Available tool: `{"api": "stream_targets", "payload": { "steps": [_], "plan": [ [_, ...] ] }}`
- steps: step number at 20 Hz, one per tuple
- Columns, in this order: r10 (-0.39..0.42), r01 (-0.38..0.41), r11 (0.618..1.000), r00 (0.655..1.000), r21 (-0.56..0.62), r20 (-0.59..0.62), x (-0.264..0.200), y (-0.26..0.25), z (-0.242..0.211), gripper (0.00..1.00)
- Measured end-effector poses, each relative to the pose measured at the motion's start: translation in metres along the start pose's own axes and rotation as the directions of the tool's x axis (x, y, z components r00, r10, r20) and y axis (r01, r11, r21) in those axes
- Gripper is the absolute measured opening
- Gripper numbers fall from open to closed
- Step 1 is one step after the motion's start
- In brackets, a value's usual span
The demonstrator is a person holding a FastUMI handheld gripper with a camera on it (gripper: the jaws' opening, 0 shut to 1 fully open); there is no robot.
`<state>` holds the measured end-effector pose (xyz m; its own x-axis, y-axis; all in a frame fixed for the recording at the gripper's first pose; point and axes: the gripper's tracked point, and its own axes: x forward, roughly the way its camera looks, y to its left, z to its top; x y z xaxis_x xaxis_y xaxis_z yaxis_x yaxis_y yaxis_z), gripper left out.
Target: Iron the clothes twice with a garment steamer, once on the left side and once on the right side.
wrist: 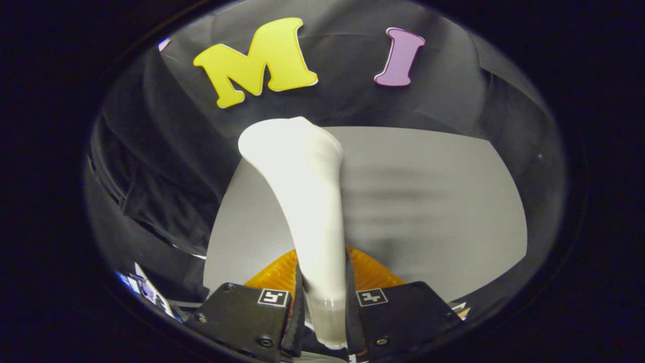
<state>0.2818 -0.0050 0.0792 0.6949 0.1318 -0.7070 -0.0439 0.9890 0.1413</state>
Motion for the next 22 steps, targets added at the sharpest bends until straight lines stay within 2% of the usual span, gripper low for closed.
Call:
{"api": "stream_targets", "payload": {
  "steps": [9,17,22],
  "plan": [
    [-0.003,-0.005,0.998,0.992,0.056,0.129,-0.069,0.015,-0.035,0.35],
    [-0.028,0.017,0.999,0.972,0.05,0.235,-0.127,0.049,-0.067,0.35],
    [-0.047,0.034,0.998,0.958,0.051,0.281,-0.143,0.081,-0.075,0.35]
  ]
}}
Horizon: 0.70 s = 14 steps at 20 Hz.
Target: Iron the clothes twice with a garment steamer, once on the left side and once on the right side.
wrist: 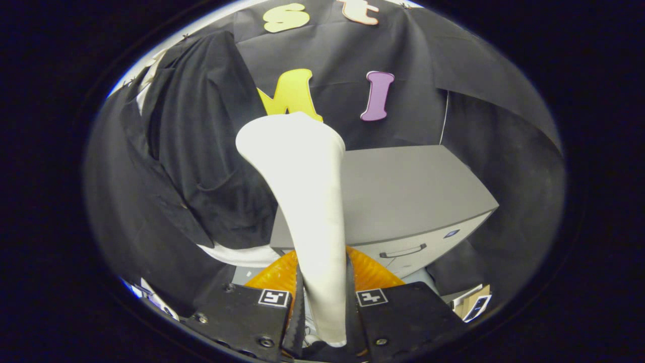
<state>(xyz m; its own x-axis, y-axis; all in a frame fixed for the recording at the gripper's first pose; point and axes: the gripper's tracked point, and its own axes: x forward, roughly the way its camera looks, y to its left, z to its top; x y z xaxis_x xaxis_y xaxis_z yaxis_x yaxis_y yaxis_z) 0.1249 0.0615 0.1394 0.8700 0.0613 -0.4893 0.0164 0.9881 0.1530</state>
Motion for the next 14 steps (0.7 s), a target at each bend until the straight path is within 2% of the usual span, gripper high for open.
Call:
{"api": "stream_targets", "payload": {
  "steps": [8,11,14],
  "plan": [
    [-0.003,0.011,0.999,0.984,-0.045,0.177,-0.033,0.079,0.039,0.35],
    [0.003,0.013,0.998,0.967,-0.059,0.253,-0.043,0.106,0.069,0.35],
    [0.001,0.037,0.994,0.936,-0.1,0.353,-0.055,0.129,0.111,0.35]
  ]
}}
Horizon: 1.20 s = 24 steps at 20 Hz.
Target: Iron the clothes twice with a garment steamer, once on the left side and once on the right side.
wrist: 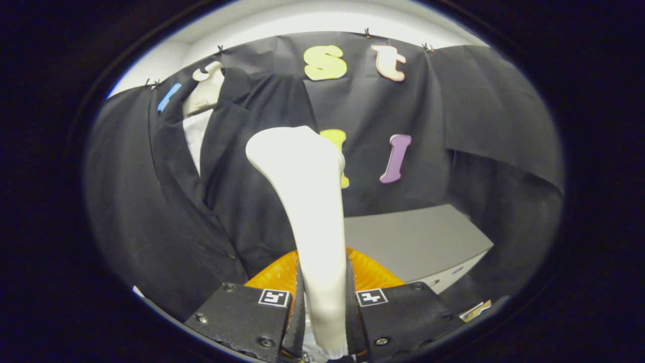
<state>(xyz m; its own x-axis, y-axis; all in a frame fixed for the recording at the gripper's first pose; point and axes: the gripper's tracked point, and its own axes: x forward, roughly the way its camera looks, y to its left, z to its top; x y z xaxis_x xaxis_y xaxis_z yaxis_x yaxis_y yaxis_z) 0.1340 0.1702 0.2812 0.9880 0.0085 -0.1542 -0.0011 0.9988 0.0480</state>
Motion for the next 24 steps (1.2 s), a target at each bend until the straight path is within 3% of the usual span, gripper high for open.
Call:
{"api": "stream_targets", "payload": {
  "steps": [6,11,16,24],
  "plan": [
    [-0.007,0.025,0.996,0.981,-0.09,0.192,0.021,0.041,0.073,0.35],
    [-0.104,0.158,0.978,0.934,-0.136,0.342,0.046,0.058,0.112,0.35],
    [-0.13,0.203,0.967,0.913,-0.154,0.387,0.058,0.08,0.116,0.35],
    [-0.156,0.24,0.95,0.919,-0.2,0.363,0.069,0.082,0.073,0.35]
  ]
}}
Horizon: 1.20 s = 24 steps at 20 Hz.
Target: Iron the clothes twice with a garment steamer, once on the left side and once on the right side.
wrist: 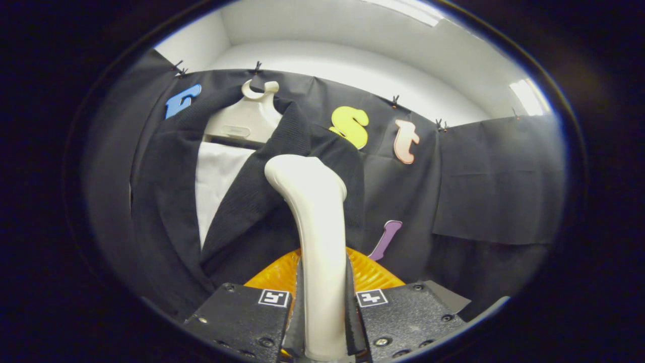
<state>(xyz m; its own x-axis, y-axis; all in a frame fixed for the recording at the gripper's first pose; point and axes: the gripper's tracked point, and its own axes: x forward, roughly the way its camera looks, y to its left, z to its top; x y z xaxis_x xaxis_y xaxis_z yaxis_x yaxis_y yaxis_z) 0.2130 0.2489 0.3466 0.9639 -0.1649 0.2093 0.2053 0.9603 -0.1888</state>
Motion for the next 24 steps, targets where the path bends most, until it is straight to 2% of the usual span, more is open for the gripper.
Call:
{"api": "stream_targets", "payload": {
  "steps": [17,24],
  "plan": [
    [0.07,-0.085,0.993,0.984,-0.082,-0.165,-0.044,0.039,-0.113,0.35],
    [0.07,-0.091,0.992,0.974,-0.089,-0.213,-0.055,0.043,-0.142,0.35]
  ]
}}
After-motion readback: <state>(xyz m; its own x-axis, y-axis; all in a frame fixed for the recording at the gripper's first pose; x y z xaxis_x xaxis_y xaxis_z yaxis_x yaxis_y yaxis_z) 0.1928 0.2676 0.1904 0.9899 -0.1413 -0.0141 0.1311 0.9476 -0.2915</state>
